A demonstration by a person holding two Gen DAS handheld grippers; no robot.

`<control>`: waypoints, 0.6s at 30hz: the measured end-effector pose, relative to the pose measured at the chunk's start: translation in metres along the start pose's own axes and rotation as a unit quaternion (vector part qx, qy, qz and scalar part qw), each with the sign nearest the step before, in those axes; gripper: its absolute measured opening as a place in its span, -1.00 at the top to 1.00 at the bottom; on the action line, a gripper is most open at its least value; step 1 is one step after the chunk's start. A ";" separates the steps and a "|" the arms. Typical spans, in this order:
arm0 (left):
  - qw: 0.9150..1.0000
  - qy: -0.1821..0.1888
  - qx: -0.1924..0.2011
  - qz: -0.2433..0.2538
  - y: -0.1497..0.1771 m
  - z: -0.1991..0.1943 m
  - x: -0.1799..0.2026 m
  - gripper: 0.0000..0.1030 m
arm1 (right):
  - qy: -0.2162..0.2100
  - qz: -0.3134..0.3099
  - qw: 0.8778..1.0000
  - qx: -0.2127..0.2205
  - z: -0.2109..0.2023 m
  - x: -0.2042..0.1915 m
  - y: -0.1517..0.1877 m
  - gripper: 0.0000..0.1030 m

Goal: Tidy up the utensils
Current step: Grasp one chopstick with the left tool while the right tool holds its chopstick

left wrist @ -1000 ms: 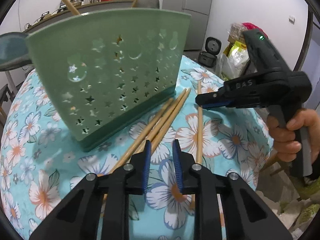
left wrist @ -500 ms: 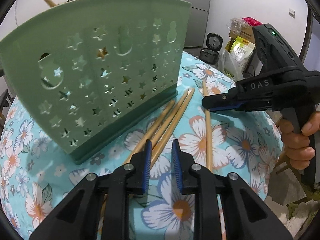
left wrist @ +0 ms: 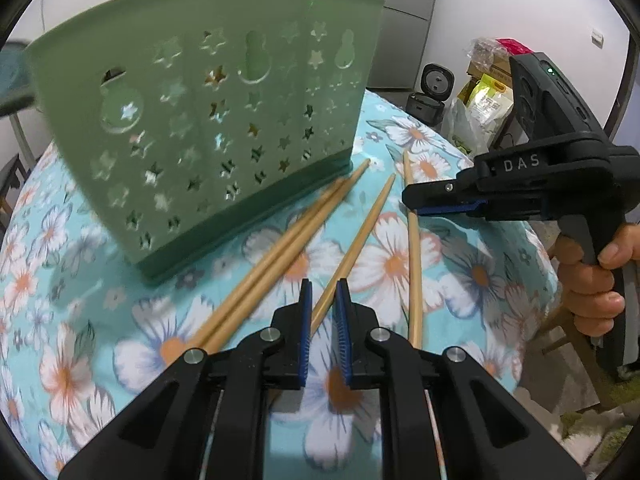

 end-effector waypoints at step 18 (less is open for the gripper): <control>0.999 0.014 -0.027 0.026 -0.022 0.007 0.017 0.67 | 0.003 0.008 1.000 0.003 -0.016 0.002 -0.005 0.54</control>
Point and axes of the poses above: each gripper's, at about its wrist camera, not at the fingertips, and z roughly the way its jaws point, x to its right, y to its underside, the point moved 2 cm from there along z, roughly the way its jaws point, and after that the axes turned 4 degrees about -x, right-handed, at the moved point
